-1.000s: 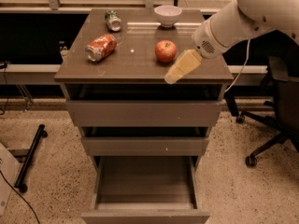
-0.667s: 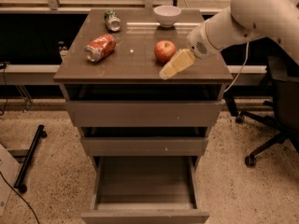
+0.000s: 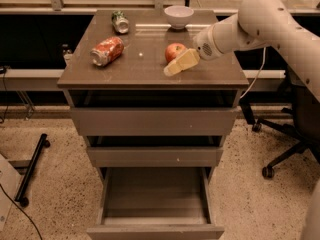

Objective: Place apple into bottom drawer

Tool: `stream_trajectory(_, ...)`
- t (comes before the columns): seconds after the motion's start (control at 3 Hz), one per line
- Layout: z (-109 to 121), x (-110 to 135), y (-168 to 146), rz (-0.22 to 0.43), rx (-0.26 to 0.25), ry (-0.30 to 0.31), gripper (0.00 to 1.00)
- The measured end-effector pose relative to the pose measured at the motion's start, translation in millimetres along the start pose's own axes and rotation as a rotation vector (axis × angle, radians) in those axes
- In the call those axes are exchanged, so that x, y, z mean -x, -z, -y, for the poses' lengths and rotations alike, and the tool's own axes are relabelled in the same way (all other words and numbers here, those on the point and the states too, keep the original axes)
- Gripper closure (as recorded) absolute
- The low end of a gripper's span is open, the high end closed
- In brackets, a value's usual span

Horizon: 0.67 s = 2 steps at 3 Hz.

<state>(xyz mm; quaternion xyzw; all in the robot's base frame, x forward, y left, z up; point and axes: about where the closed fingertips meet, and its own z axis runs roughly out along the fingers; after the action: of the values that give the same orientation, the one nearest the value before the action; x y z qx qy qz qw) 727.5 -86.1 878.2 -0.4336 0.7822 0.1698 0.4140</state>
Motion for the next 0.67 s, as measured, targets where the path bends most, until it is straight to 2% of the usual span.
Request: stream_trajectory(0.67, 23, 3, -44, 0.017, 0.025, -0.017, 0.00)
